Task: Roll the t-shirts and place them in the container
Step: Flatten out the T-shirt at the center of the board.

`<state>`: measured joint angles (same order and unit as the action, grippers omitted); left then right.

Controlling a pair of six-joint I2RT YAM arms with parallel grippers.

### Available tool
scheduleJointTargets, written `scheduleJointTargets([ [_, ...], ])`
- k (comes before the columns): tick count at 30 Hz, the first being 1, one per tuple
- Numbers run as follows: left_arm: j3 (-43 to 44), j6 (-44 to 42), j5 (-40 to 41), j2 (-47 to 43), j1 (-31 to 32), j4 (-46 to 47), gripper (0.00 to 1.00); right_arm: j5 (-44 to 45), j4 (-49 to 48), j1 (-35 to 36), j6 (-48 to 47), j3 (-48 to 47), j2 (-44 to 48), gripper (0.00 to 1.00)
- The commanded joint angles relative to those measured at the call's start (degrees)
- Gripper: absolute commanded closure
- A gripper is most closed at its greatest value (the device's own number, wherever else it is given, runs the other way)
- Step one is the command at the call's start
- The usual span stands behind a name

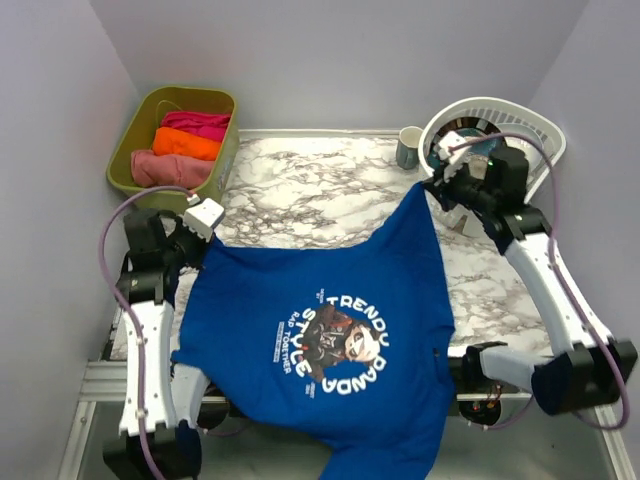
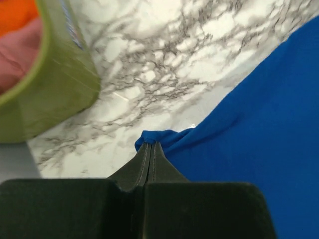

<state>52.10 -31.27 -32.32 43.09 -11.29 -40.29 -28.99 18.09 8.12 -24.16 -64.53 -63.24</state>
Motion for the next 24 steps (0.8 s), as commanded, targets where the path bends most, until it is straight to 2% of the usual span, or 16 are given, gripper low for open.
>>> scheduleJointTargets([
  [1,-7.4,-1.3,3.1,11.7,2.6,18.2,1.0,0.3,-6.4,1.9,-10.3,-2.7,-10.6,1.0],
  [3,-6.7,-0.8,2.9,16.9,1.6,21.1,1.0,1.4,-7.0,2.3,-11.9,-7.7,-18.9,1.0],
  [4,-5.4,-0.1,0.8,21.6,-0.9,22.4,1.0,1.7,-7.7,2.4,-12.3,-9.6,-21.7,1.0],
  [5,-4.9,4.3,-0.5,23.9,-4.7,24.5,1.0,3.0,-7.9,2.9,-13.0,-11.1,-26.0,0.99],
  [7,-1.8,6.0,3.5,30.5,-6.3,27.4,1.0,4.5,-7.7,3.3,-15.1,-16.1,-30.4,1.0],
  [9,1.0,4.8,5.9,34.1,-6.7,26.1,1.0,5.3,-6.8,3.6,-15.5,-19.9,-35.9,1.0],
  [17,7.9,6.8,6.3,43.0,-3.9,28.5,1.0,9.6,-5.1,3.8,-15.4,-38.8,-51.0,1.0],
  [24,16.5,6.6,7.4,49.3,-0.1,24.3,1.0,9.7,-2.7,4.0,-16.7,-46.7,-58.0,0.99],
])
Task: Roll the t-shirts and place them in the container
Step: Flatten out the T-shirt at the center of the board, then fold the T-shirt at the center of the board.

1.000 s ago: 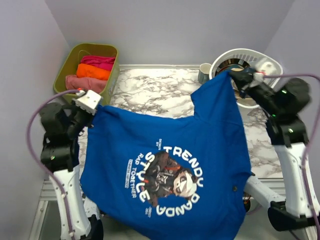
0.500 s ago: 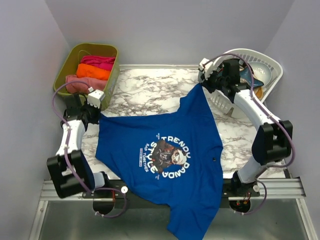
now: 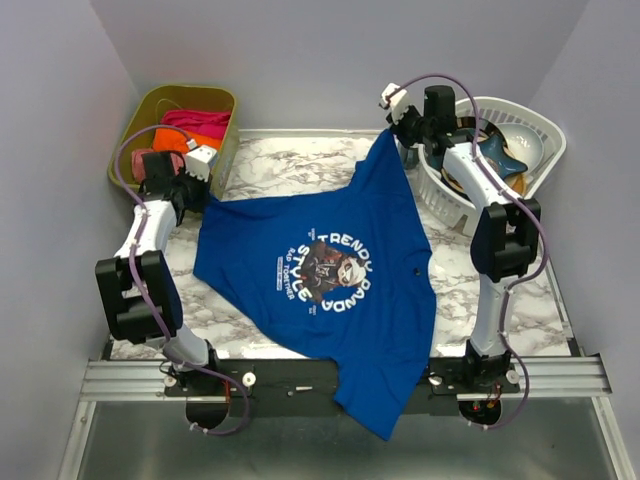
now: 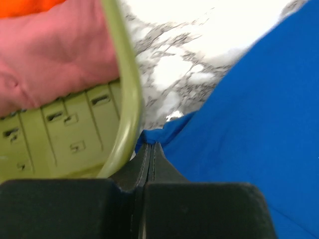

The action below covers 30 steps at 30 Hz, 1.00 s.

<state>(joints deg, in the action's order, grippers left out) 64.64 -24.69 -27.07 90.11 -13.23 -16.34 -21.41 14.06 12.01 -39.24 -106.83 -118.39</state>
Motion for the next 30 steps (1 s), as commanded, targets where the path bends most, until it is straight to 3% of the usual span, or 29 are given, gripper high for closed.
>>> scheduleJointTargets([
  [1,4.2,-0.3,2.3,2.5,2.0,0.3,1.0,2.2,1.6,0.2,-1.7,-4.4,-3.1,1.0],
  [7,4.4,-3.8,3.0,1.9,2.0,-3.0,1.0,2.1,0.9,0.2,-3.7,3.7,2.4,1.0],
  [15,-0.7,-9.0,3.7,-1.6,1.0,-4.0,1.0,0.1,1.5,0.2,-3.0,22.7,16.7,1.0],
  [30,-7.4,-10.7,4.9,-5.8,1.0,-2.3,1.0,-2.0,9.0,0.3,-1.5,41.6,33.7,1.0],
])
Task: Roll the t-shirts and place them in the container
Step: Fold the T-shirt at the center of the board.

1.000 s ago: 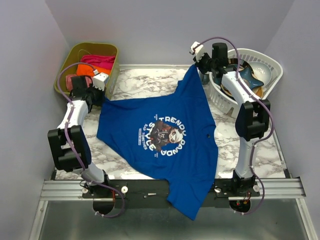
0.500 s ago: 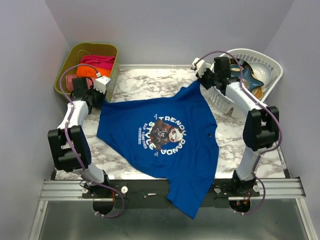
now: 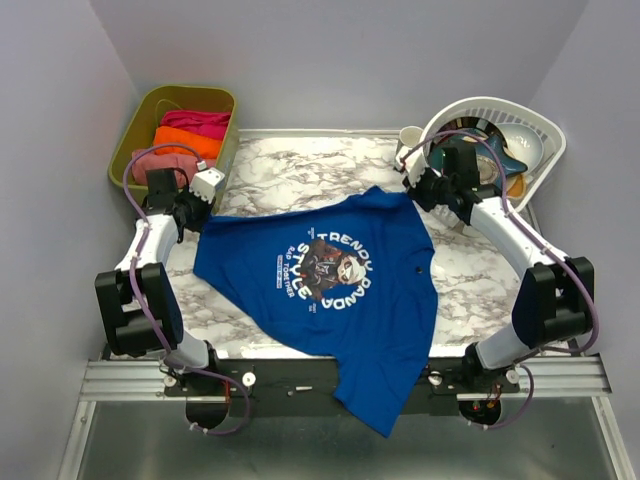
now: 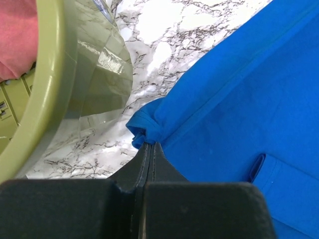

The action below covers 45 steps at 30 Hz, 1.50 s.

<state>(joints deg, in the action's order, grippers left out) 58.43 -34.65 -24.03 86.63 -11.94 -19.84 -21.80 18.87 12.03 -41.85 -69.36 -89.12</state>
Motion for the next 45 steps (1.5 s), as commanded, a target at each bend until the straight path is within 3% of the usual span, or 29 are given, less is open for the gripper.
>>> scheduleJointTargets([
  [1,-1.5,-0.8,2.4,-2.3,-0.4,1.6,1.0,-1.5,5.2,0.3,1.2,4.8,5.4,1.0],
  [14,-2.4,-4.2,4.3,-3.0,-0.9,1.9,1.0,-2.6,13.8,0.4,2.2,18.2,20.5,0.99],
  [22,0.4,-11.7,0.8,-7.3,-1.9,-5.4,1.0,-5.1,17.9,0.4,1.2,21.5,26.3,1.0],
  [27,5.7,-16.2,-3.5,-8.5,-1.9,-15.6,1.0,-7.7,19.4,1.0,0.5,22.1,27.1,0.99],
  [32,6.5,-22.1,-1.3,-8.0,-1.9,-25.8,1.0,-8.4,20.6,2.4,-0.2,21.6,26.3,0.99],
  [45,-0.5,-29.6,3.6,-10.1,-2.6,-25.3,1.0,-9.0,26.0,4.2,-5.6,24.5,28.7,0.99],
])
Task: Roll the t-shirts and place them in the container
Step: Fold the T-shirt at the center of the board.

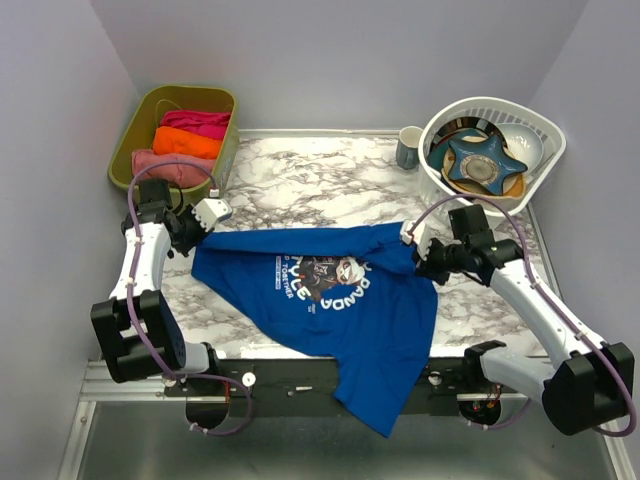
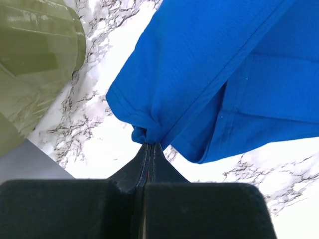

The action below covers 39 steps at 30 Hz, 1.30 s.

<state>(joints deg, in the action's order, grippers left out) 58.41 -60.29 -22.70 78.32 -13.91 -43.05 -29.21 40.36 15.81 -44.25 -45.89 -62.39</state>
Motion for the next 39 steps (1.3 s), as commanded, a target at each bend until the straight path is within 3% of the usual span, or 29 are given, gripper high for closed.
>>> scheduleJointTargets([
  [1,-0.6,-4.5,2.9,-1.9,-0.6,-3.1,1.0,-1.6,5.6,0.5,-4.1,1.1,2.4,0.99],
  [17,-7.5,-8.6,7.7,-2.5,-2.3,-2.8,1.0,-3.0,10.1,3.3,-9.7,5.6,6.5,0.99],
  [24,-8.1,-6.1,9.8,-2.5,-3.0,-5.2,1.0,-4.2,12.9,3.5,-11.7,5.9,7.1,0.99],
  [25,-8.0,-5.4,9.9,-2.6,-3.2,-5.4,0.97,-3.9,14.6,3.5,-11.6,5.0,7.1,0.97],
  [26,-7.2,-4.8,9.7,-3.3,-3.9,-5.4,0.86,-3.7,16.0,3.5,-11.4,4.1,6.5,0.86],
  [28,-6.2,-3.5,8.5,-4.2,-4.5,-5.3,0.79,-1.7,17.1,3.5,-7.4,-0.1,5.7,0.65],
  [32,-4.2,0.1,4.5,-5.8,-4.5,-1.5,0.57,-0.7,11.0,3.3,-1.7,-3.9,2.5,0.56],
  [39,-2.8,12.6,2.5,-1.2,-2.1,4.5,0.56,3.1,-0.5,3.0,3.6,-12.0,-14.2,0.55],
])
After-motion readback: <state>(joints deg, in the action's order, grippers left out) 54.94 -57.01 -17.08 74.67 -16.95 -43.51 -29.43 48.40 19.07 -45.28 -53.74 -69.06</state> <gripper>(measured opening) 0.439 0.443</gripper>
